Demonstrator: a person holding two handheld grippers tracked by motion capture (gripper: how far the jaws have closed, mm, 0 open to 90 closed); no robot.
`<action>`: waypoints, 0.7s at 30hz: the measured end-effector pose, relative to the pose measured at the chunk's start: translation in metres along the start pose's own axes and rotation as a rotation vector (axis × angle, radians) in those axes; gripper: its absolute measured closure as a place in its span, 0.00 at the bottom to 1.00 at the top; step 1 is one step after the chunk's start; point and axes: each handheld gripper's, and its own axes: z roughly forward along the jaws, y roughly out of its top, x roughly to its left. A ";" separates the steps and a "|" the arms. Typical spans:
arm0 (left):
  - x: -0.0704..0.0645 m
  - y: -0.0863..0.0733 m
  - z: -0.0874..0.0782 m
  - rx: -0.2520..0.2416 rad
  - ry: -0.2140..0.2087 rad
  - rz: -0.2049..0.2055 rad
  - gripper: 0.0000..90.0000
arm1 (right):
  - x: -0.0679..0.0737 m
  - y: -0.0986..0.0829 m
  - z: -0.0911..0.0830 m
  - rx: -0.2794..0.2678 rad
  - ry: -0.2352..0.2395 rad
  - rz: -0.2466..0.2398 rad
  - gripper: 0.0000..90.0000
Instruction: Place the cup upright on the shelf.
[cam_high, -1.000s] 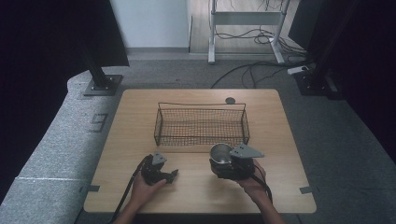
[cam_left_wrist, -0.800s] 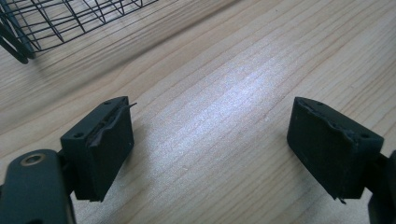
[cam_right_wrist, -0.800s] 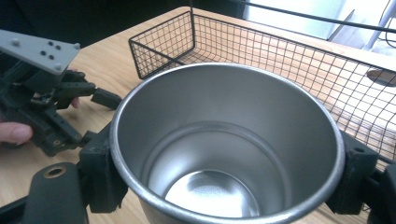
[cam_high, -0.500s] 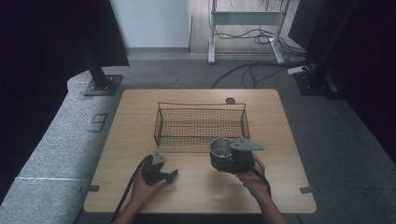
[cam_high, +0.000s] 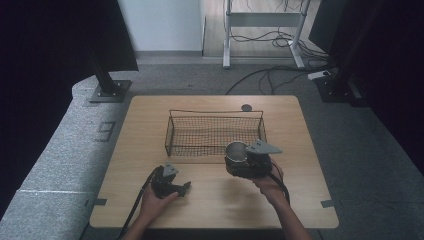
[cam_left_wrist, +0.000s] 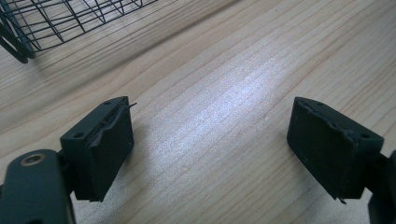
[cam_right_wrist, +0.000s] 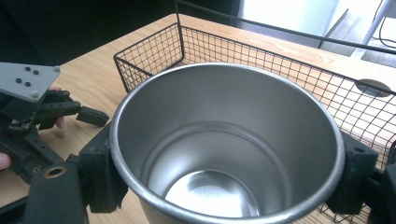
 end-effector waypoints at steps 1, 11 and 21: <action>0.000 0.000 0.000 0.001 -0.001 0.000 0.16 | -0.001 0.001 0.001 0.001 -0.001 -0.001 0.20; 0.000 0.000 0.000 0.002 -0.001 0.001 0.16 | -0.004 0.012 0.004 -0.008 -0.005 -0.001 0.20; 0.000 0.000 0.000 0.002 -0.001 0.001 0.16 | -0.006 0.023 0.007 -0.015 -0.007 -0.004 0.20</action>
